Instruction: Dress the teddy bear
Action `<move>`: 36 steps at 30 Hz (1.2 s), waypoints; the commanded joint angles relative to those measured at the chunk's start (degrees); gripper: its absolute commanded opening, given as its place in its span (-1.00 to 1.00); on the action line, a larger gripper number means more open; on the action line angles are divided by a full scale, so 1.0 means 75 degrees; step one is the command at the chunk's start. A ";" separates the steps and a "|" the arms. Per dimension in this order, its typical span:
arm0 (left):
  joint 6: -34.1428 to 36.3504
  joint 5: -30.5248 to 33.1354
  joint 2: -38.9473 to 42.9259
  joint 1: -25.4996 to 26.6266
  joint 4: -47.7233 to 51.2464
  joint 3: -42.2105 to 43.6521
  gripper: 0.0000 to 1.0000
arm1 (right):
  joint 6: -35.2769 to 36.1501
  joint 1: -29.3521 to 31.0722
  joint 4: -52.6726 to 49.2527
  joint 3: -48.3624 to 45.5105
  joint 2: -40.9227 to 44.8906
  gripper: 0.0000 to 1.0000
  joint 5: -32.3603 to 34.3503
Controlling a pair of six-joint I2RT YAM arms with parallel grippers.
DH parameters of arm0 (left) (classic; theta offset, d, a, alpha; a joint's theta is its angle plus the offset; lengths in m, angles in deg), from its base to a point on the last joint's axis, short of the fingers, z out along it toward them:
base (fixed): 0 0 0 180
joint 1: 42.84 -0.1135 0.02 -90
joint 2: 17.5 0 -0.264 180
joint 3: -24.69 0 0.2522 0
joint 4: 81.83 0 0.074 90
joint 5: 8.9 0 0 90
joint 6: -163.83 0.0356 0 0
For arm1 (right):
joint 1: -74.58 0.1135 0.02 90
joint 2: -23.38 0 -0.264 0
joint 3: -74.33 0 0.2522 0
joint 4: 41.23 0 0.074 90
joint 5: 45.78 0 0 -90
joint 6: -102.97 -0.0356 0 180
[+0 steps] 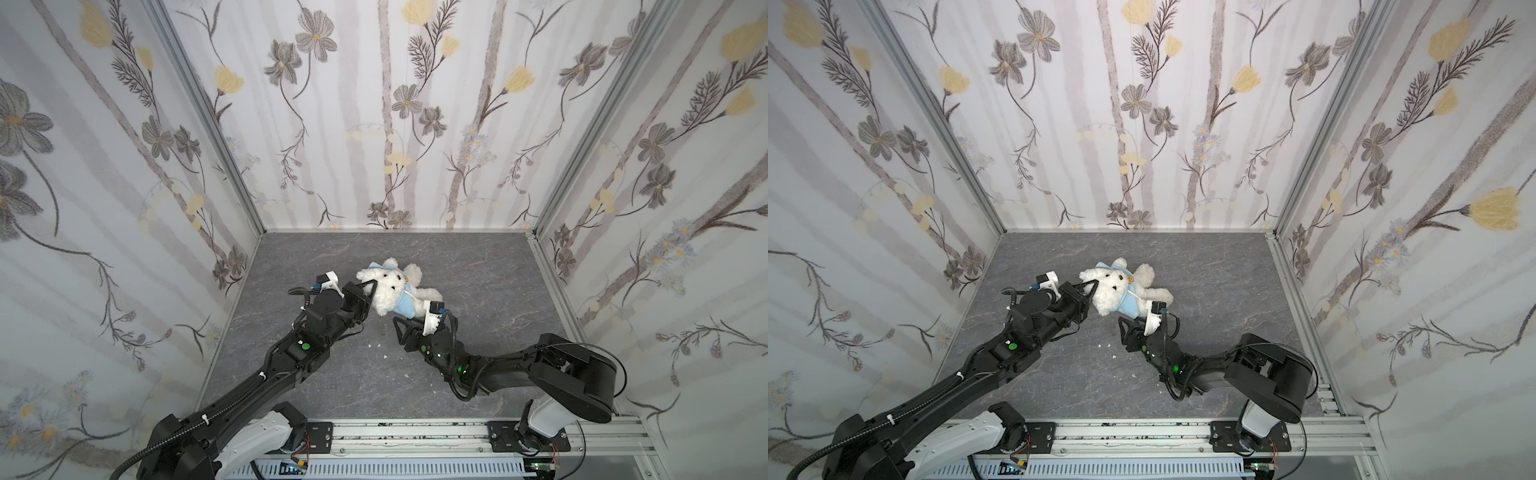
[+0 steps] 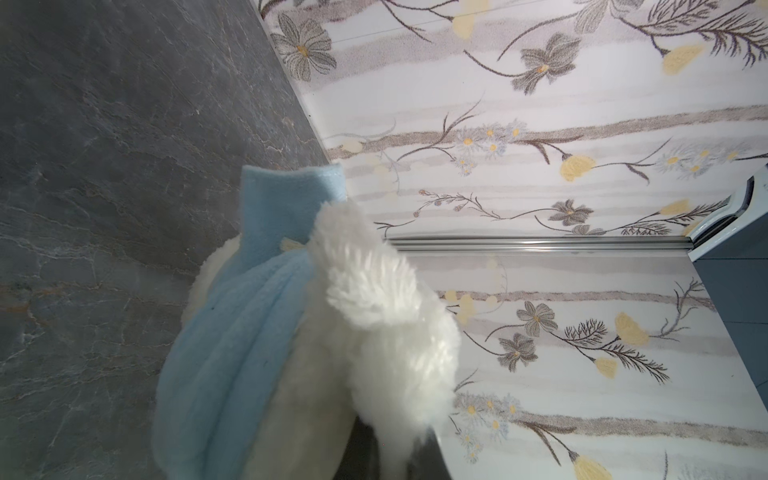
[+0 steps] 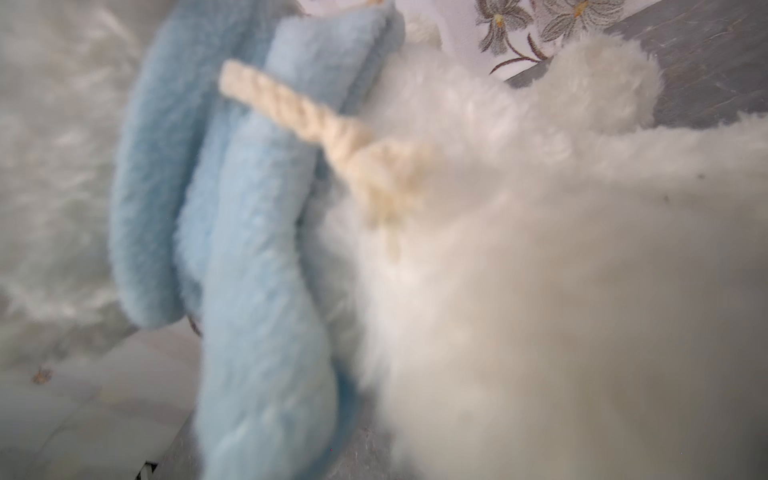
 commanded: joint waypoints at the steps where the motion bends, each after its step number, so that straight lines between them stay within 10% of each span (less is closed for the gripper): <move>1: 0.0482 -0.0470 -0.0036 -0.0345 -0.0526 -0.0103 -1.00 | 0.0999 -0.0177 0.0185 -0.0657 0.0853 0.13 -0.2214; 6: 0.0810 -0.1433 -0.0068 -0.0933 -0.0520 -0.0015 -1.00 | 0.1547 -0.1161 -0.1896 -0.1315 0.3213 0.01 -0.5001; 15: -0.0266 -0.2989 -0.0016 -0.1515 -0.0781 0.0468 -1.00 | 0.0773 -0.3930 -0.3312 -0.0686 0.4369 -0.43 -0.5972; 23: -0.2902 -0.2842 -0.0286 -0.1392 -0.1720 0.1730 -1.00 | 0.1780 -0.3259 -0.4078 -0.0628 0.4482 -0.47 -0.5153; 36: -0.2572 -0.3535 -0.1047 -0.1491 -0.2020 0.2093 -1.00 | 0.1518 -0.2221 -0.4554 0.0080 0.3469 -0.60 -0.4095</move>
